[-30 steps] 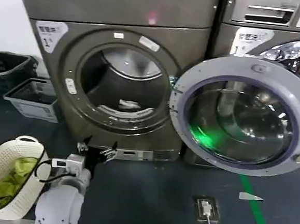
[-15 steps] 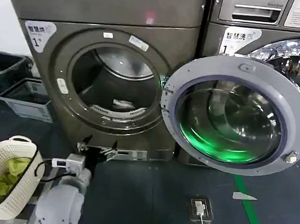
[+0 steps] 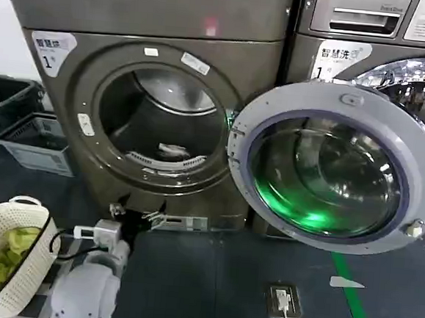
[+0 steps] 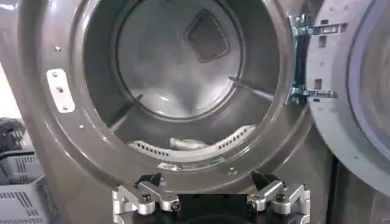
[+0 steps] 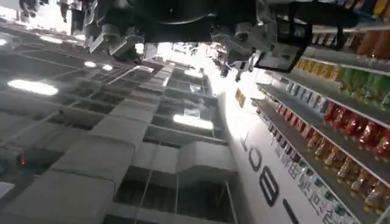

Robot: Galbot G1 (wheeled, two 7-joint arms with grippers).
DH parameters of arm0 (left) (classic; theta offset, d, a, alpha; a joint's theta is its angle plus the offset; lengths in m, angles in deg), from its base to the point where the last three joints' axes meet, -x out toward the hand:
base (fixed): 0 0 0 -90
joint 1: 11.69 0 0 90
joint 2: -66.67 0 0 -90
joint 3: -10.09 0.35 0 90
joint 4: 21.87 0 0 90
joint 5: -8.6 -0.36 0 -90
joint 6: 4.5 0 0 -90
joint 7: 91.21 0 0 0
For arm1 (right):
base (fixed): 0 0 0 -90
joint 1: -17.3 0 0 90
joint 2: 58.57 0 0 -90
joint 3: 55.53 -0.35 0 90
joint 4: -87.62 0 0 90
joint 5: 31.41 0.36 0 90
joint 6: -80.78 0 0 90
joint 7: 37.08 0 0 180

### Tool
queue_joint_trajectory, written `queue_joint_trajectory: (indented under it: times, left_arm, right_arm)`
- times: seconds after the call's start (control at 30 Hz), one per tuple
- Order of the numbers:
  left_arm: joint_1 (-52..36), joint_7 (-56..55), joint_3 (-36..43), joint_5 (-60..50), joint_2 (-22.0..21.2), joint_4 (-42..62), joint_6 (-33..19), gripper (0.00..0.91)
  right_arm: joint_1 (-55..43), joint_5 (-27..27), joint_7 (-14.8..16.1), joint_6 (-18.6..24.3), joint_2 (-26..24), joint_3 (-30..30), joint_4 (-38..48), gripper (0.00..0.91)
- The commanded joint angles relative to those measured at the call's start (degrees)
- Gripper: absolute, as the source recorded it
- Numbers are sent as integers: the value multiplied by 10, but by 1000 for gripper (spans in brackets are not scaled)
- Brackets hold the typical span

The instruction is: Grasp the clothes from the dryer.

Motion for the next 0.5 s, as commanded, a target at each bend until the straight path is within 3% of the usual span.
queue_joint_trajectory:
  times: [0.03,0.5]
  left_arm:
    - [1,-3,0,2,2,-3,28,907]
    - [-1,-4,2,6,0,3,28,907]
  right_arm:
    - [1,7,-1,0,-1,-2,-1,907]
    - [2,9,-1,-1,-2,-4,2,907]
